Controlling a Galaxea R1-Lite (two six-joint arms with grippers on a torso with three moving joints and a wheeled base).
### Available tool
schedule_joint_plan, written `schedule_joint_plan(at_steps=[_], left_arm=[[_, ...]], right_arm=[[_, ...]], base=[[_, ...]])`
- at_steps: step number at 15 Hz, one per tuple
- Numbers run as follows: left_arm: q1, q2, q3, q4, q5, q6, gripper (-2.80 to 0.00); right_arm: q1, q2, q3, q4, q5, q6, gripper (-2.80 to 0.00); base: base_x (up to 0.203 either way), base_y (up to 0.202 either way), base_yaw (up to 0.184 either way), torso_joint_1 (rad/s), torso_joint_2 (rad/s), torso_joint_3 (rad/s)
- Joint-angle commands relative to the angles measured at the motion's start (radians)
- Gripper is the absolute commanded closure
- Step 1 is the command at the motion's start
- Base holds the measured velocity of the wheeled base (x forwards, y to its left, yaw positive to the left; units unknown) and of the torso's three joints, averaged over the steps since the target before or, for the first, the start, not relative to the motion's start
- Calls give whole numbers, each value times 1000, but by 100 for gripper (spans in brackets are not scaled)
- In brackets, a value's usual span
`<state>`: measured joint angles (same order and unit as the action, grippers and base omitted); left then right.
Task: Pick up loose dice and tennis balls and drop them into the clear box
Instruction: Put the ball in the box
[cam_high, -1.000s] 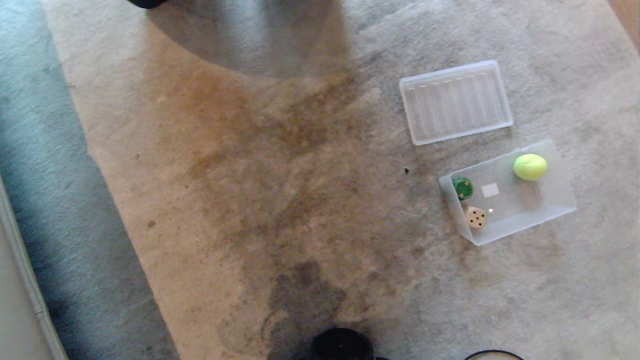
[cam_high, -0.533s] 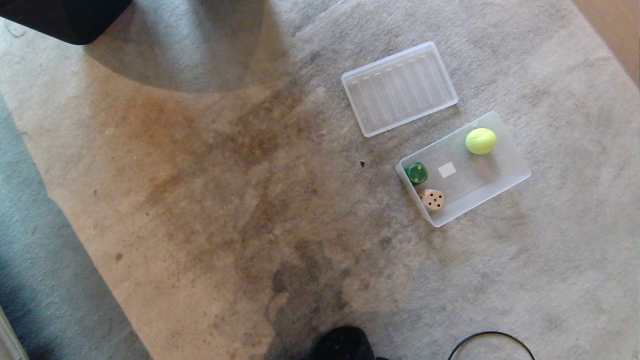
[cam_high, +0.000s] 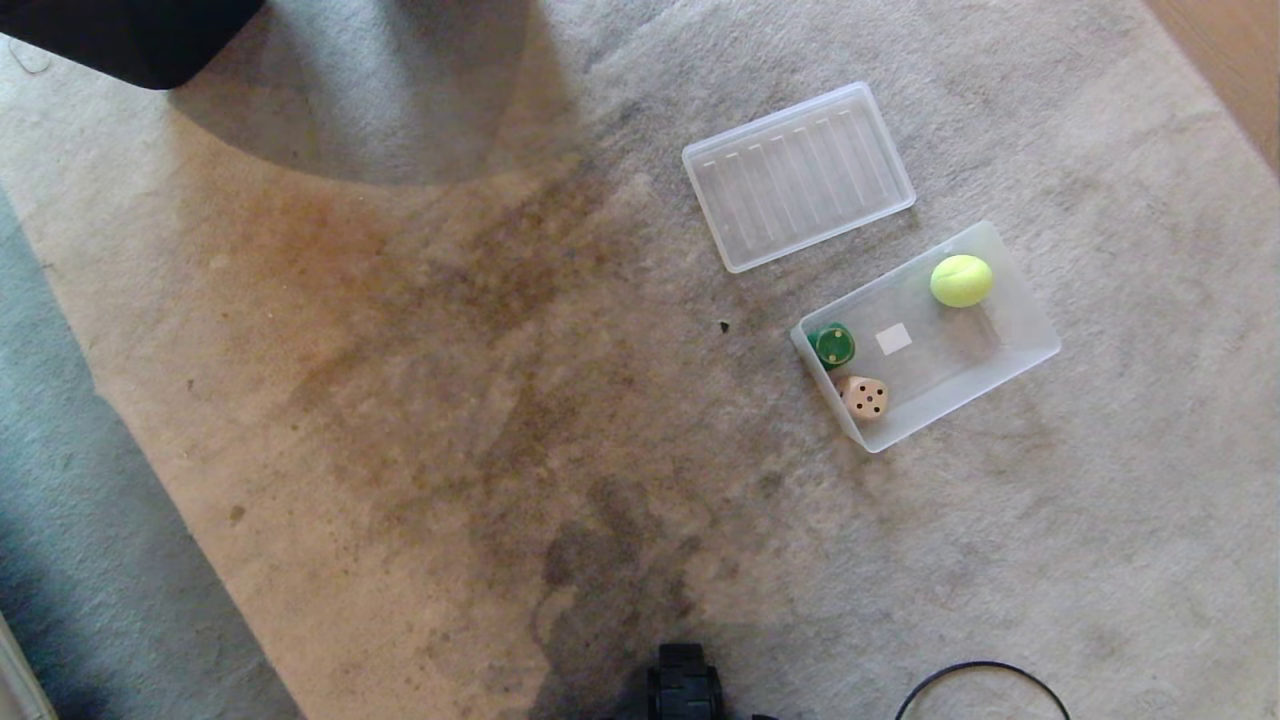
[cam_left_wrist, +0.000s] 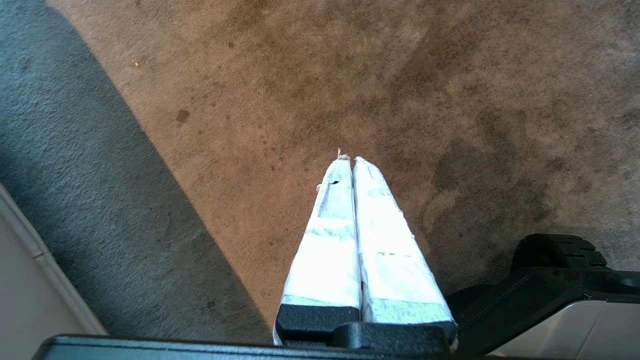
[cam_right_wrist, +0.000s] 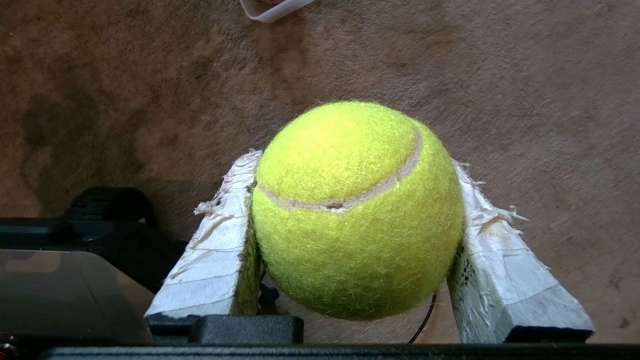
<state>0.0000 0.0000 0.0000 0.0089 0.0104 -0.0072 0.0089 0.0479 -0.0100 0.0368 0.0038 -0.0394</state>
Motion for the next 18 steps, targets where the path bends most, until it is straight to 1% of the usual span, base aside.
schedule_joint_plan(at_steps=[1,11,18], left_arm=[[0,0,0,0,0,0,0],[0,0,0,0,0,0,0],[0,0,0,0,0,0,0]], right_arm=[[0,1,1,-5,1,7,0],[0,3,-1,-2,1,10,0],[0,3,-1,-2,1,10,0]], base=[[0,0,0,0,0,0],[0,0,0,1,0,-3],[0,0,0,4,2,-154]])
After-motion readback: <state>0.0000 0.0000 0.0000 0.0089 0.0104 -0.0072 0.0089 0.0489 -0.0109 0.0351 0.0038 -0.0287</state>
